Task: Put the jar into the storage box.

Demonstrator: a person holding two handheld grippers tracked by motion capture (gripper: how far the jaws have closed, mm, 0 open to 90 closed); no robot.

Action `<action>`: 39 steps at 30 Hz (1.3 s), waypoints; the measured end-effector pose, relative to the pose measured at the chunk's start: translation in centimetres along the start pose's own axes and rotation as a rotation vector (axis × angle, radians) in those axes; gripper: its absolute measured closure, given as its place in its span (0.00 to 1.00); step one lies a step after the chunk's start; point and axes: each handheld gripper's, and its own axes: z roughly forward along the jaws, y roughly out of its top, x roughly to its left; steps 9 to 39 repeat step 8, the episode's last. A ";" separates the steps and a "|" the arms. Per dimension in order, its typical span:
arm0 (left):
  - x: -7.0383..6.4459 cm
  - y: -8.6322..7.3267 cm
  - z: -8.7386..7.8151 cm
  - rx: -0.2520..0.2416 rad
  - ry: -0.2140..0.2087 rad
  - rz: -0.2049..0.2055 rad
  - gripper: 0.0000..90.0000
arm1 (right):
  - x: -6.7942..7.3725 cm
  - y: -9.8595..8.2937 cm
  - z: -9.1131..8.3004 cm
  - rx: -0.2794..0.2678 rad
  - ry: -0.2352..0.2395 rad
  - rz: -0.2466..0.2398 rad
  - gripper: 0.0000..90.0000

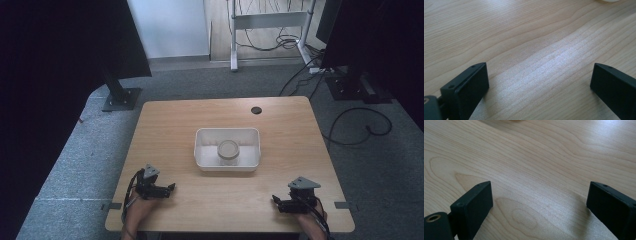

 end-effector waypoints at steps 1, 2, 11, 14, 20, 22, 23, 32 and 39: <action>0.0 0.0 0.0 0.000 0.000 0.000 0.02 | 0.0 0.0 0.0 0.002 0.000 0.002 0.07; 0.0 0.0 0.0 0.000 0.000 0.000 0.02 | 0.0 -0.1 0.0 0.005 -0.002 0.001 0.07; 0.0 0.0 0.0 0.000 0.000 0.000 0.02 | 0.1 -0.1 0.0 0.017 -0.004 -0.003 0.07; 0.0 0.0 0.0 0.000 0.000 0.000 0.02 | 0.1 -0.1 0.0 0.017 -0.004 -0.003 0.07; 0.0 0.0 0.0 0.000 0.000 0.000 0.02 | 0.1 -0.1 0.0 0.017 -0.004 -0.003 0.07; 0.0 0.0 0.0 0.000 0.000 0.000 0.02 | 0.1 -0.1 0.0 0.017 -0.004 -0.003 0.07; 0.0 0.0 0.0 0.000 0.000 0.000 0.02 | 0.1 -0.1 0.0 0.017 -0.004 -0.003 0.07; 0.0 0.0 0.0 0.000 0.000 0.000 0.02 | 0.1 -0.1 0.0 0.017 -0.004 -0.003 0.07; 0.0 0.0 0.0 0.000 0.000 0.000 0.02 | 0.1 -0.1 0.0 0.017 -0.004 -0.003 0.07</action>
